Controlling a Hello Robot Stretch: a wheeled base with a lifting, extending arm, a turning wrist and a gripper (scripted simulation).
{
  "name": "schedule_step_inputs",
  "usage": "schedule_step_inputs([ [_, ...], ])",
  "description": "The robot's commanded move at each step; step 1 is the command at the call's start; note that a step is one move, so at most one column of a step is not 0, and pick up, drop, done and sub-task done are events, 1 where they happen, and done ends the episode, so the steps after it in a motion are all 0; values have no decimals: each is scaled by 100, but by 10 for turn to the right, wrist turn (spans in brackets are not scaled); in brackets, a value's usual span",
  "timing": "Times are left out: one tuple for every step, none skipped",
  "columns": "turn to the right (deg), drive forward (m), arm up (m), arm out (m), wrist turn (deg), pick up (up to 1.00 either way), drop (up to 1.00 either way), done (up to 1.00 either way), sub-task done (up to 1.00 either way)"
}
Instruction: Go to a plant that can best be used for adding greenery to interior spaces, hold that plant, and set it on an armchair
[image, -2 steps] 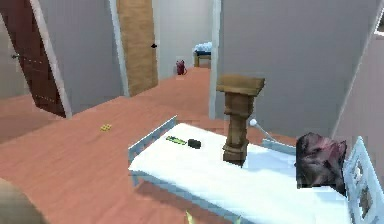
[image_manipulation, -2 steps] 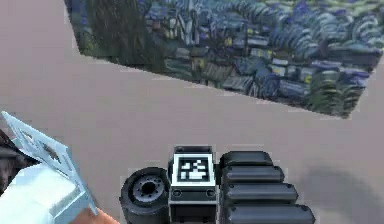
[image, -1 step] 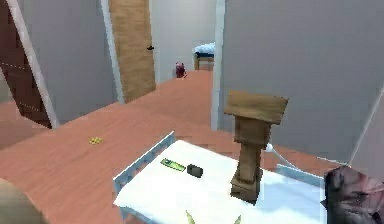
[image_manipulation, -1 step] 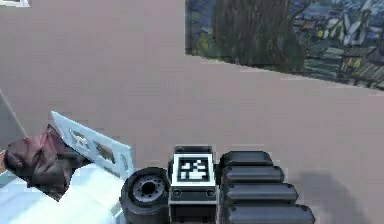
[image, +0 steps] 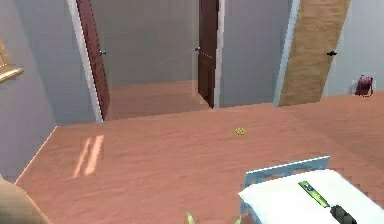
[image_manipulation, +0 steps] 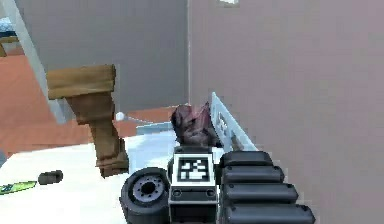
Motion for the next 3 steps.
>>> schedule_step_inputs([
  [-120,0,0,0,0,0,0,0,0],
  [0,100,0,0,0,0,0,0,0],
  [-30,0,0,0,0,0,0,0,0],
])
